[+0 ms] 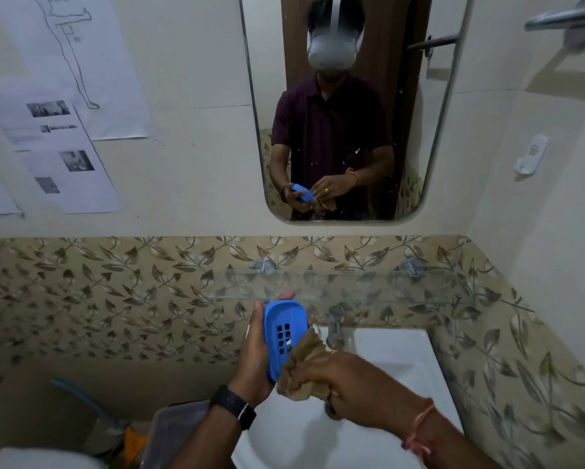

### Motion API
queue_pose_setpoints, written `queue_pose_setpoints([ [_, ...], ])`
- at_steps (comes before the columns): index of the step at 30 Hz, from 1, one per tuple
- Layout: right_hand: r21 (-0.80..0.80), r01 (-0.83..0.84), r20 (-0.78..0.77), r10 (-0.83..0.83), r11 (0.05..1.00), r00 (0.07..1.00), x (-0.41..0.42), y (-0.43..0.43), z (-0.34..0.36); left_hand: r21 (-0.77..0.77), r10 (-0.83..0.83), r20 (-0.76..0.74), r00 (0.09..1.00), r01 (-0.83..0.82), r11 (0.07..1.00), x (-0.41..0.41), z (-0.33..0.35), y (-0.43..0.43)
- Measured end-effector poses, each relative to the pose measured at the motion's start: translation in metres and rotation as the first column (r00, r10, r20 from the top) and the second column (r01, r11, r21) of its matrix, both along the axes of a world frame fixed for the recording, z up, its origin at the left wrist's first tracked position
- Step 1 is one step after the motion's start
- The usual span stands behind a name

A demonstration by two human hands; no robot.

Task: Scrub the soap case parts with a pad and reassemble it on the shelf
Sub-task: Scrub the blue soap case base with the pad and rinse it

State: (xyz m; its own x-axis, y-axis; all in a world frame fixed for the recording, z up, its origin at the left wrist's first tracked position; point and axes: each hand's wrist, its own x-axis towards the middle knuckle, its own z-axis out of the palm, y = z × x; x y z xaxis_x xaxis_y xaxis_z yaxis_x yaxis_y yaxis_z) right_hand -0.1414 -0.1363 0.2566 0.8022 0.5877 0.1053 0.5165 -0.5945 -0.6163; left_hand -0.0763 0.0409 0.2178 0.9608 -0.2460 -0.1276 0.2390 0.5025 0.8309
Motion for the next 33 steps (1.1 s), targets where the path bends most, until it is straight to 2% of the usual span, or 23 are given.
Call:
queue_pose_setpoints([
  [2, -0.043, -0.048, -0.049, 0.046, 0.998, 0.998, 0.004, -0.01, 0.008, 0.039, -0.023, 0.004, 1.0, 0.023, 0.999, -0.005, -0.002, -0.006],
  [4, 0.046, -0.02, -0.196, 0.029, 0.999, 0.98, 0.007, -0.025, 0.016, 0.044, -0.044, -0.005, 0.999, 0.044, 0.998, -0.009, -0.003, -0.009],
  [6, 0.188, 0.1, -0.342, -0.03, 0.977, 0.939, 0.006, -0.044, 0.022, 0.006, -0.048, -0.016, 0.999, 0.048, 0.999, -0.009, -0.003, -0.006],
  [7, 0.25, 0.199, -0.357, -0.101, 0.948, 0.929, 0.005, -0.054, 0.023, -0.019, -0.053, -0.017, 0.998, 0.052, 0.998, -0.008, -0.003, -0.003],
  [9, 0.405, 0.392, -0.35, -0.257, 0.826, 0.901, 0.003, -0.069, 0.021, -0.047, -0.07, -0.017, 0.997, 0.069, 0.997, -0.007, -0.003, 0.002],
  [10, 0.504, 0.474, -0.366, -0.319, 0.722, 0.874, 0.003, -0.069, 0.02, -0.051, -0.08, -0.015, 0.997, 0.079, 0.996, -0.007, -0.004, 0.003],
  [12, 0.66, 0.546, -0.377, -0.402, 0.516, 0.835, 0.006, -0.058, 0.021, -0.037, -0.084, -0.001, 0.996, 0.084, 0.996, -0.009, -0.005, 0.002],
  [13, 0.695, 0.534, -0.343, -0.431, 0.48, 0.834, 0.006, -0.046, 0.023, -0.025, -0.084, 0.008, 0.996, 0.084, 0.996, -0.01, -0.006, -0.001],
  [14, 0.715, 0.497, -0.292, -0.437, 0.491, 0.851, 0.005, -0.031, 0.026, -0.006, -0.083, 0.016, 0.996, 0.083, 0.997, -0.012, -0.007, -0.005],
  [16, 0.696, 0.359, -0.139, -0.373, 0.622, 0.917, 0.001, 0.0, 0.022, 0.034, -0.08, 0.025, 0.997, 0.079, 0.996, -0.014, -0.005, -0.013],
  [18, 0.536, 0.278, -0.002, -0.328, 0.797, 0.945, -0.005, 0.028, 0.003, 0.058, -0.072, 0.038, 0.997, 0.069, 0.996, -0.014, -0.002, -0.018],
  [20, 0.387, 0.281, 0.063, -0.329, 0.878, 0.942, -0.011, 0.039, -0.019, 0.091, -0.064, 0.062, 0.996, 0.058, 0.994, -0.013, 0.002, -0.017],
  [23, 0.3, 0.249, 0.025, -0.269, 0.921, 0.963, -0.016, 0.025, -0.03, 0.141, -0.015, 0.074, 0.997, 0.004, 0.99, -0.008, 0.004, -0.007],
  [26, 0.134, 0.172, -0.14, -0.153, 0.976, 0.978, -0.018, 0.004, -0.025, 0.261, -0.017, 0.125, 0.992, -0.016, 0.965, -0.011, 0.007, -0.004],
  [28, -0.065, 0.168, -0.18, -0.177, 0.984, 0.968, -0.01, -0.015, -0.025, 0.324, -0.071, 0.16, 0.985, 0.016, 0.946, -0.014, 0.01, -0.005],
  [30, -0.195, 0.273, -0.222, -0.314, 0.942, 0.923, -0.006, -0.033, -0.024, 0.3, -0.089, 0.195, 0.977, 0.027, 0.953, -0.016, 0.011, -0.006],
  [31, -0.176, 0.353, -0.234, -0.387, 0.919, 0.892, -0.006, -0.04, -0.023, 0.3, -0.087, 0.212, 0.973, 0.02, 0.954, -0.015, 0.011, -0.005],
  [33, 0.027, 0.508, -0.216, -0.491, 0.861, 0.844, -0.006, -0.046, -0.025, 0.322, -0.065, 0.249, 0.966, -0.019, 0.947, -0.015, 0.013, -0.004],
])
